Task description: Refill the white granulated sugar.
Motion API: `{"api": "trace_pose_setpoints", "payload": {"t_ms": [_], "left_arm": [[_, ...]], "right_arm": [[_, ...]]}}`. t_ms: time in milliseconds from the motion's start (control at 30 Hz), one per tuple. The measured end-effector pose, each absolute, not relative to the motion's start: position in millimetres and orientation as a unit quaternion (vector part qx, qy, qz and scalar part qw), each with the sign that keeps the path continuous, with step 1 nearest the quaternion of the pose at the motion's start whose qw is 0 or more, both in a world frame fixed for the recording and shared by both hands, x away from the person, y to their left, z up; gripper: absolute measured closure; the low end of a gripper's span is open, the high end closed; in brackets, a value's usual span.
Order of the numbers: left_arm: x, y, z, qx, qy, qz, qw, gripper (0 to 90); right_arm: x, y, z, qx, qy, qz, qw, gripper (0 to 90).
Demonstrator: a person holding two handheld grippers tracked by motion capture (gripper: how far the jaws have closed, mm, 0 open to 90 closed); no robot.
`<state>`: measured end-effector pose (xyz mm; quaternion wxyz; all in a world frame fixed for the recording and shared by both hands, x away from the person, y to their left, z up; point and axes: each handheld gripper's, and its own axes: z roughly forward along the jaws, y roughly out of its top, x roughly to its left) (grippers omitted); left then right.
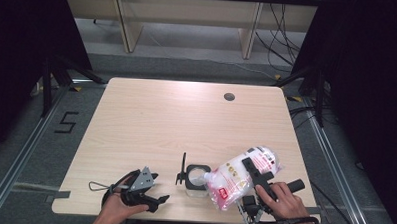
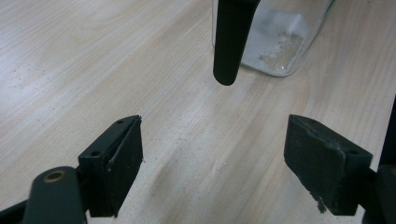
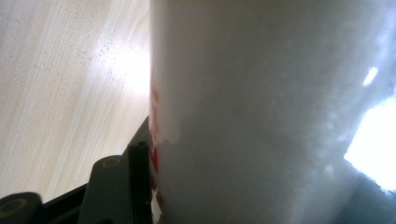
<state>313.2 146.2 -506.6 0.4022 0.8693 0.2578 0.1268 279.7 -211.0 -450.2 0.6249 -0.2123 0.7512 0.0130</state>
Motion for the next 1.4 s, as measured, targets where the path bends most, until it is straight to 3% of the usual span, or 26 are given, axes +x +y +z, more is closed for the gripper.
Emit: {"api": "trace_pose_setpoints", "payload": {"t_ms": [1400], "left_arm": [[312.7,146.4,-506.1,0.866,0.257,0.134,0.407,19.3]], "right_arm": [[275.2,-210.5,-444.8,-0.213,0.745,0.009,0.633,43.1]]}}
